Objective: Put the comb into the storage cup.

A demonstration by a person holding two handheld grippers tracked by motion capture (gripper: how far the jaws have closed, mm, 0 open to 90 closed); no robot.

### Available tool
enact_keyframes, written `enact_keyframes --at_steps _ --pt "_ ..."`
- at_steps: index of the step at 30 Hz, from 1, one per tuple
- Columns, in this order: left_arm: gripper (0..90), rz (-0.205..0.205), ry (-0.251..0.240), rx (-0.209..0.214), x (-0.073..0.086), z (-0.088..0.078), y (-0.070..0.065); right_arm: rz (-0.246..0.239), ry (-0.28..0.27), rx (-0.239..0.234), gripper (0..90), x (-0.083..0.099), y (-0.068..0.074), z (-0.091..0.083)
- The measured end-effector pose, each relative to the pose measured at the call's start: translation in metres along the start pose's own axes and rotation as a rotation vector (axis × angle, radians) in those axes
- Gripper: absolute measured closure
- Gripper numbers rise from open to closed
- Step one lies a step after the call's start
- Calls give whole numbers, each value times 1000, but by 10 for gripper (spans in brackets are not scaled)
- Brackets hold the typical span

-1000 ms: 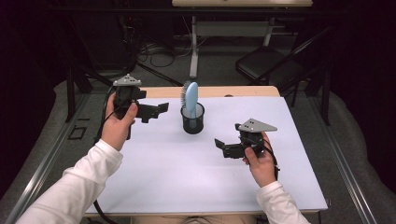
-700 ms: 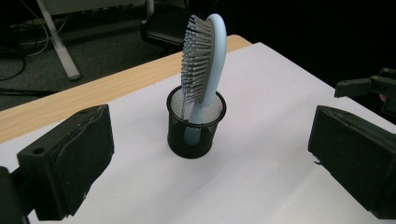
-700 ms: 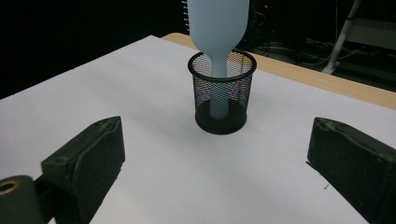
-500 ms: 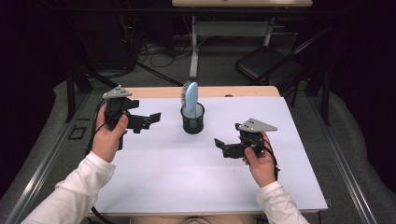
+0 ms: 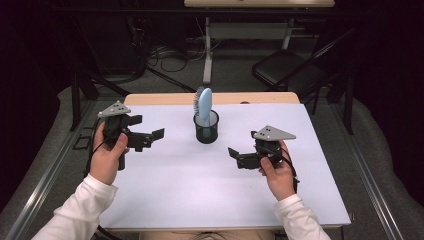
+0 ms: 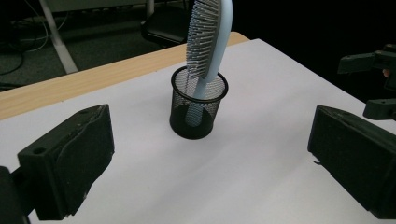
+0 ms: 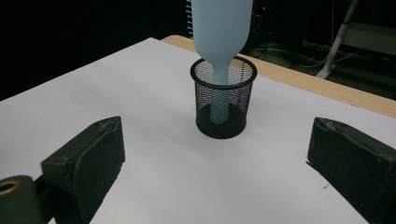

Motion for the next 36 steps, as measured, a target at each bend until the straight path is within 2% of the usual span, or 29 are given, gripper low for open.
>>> enact_keyframes --at_steps 7,17,26,29,36 --pt "8 -21 -14 -8 15 -3 8 -19 19 5 36 4 3 -7" --pt "8 -57 -24 -20 46 -4 21 16 43 40 35 26 -5 -24" --pt "8 -56 -24 -58 70 4 36 41 83 83 35 52 -15 -34" --pt "8 -56 -29 -56 76 5 39 47 96 97 35 59 -17 -35" --pt "8 -52 -41 -65 93 9 46 55 91 130 35 70 -21 -39"
Point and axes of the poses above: each handheld gripper's, and its own axes: z roughly forward along the jaws, x roughly out of its underside, y roughly to its left, the point moved 4 cm from there along z, roughly forward along the jaws, and after that the axes turned 9 degrees about -z, right-handed, at the moved point
